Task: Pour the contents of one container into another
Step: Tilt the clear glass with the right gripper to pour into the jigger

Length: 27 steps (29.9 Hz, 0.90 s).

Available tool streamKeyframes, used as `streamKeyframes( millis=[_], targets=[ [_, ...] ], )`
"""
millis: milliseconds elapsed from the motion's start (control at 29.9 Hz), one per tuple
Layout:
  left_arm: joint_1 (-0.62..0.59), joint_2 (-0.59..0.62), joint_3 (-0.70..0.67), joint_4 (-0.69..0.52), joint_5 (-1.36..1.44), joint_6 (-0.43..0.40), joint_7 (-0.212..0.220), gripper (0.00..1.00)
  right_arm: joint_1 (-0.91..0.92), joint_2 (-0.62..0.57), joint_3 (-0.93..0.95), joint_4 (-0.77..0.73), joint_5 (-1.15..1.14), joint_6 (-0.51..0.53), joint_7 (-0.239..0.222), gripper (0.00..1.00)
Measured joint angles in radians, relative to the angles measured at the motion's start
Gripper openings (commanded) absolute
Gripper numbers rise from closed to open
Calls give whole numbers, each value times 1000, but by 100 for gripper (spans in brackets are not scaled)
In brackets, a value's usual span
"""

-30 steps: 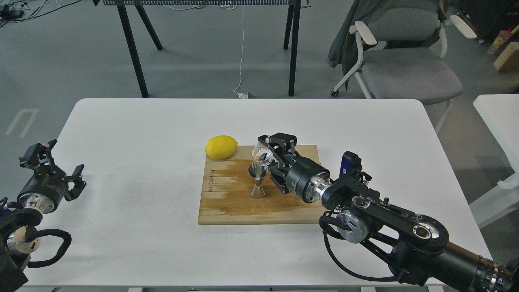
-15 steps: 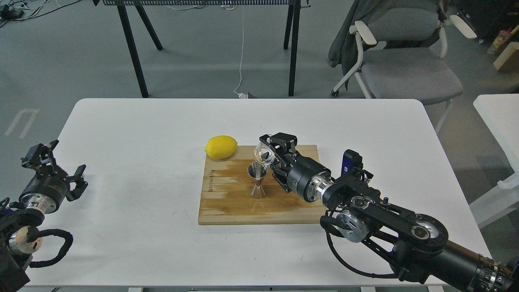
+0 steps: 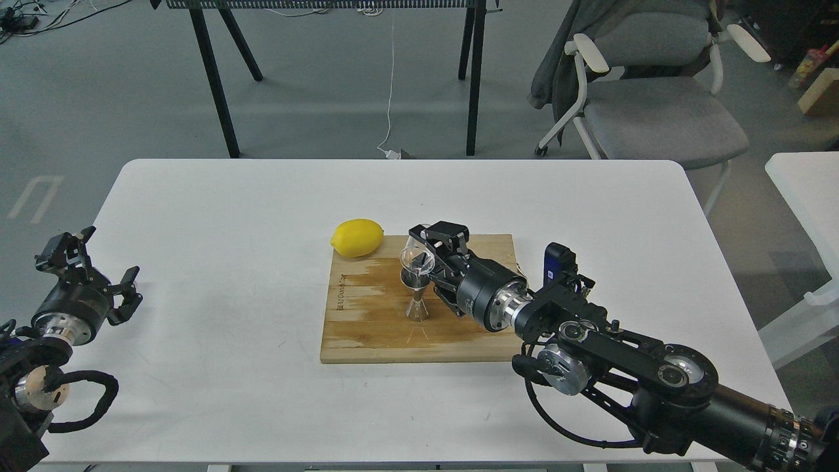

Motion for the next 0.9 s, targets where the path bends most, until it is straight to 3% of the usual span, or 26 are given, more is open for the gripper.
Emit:
streamKeyframes(
  millis=[903],
  targets=[
    [0,-6,0,8,0,0,0,99,31,-4,-38,-7,-71,-2,5,47]
  ],
)
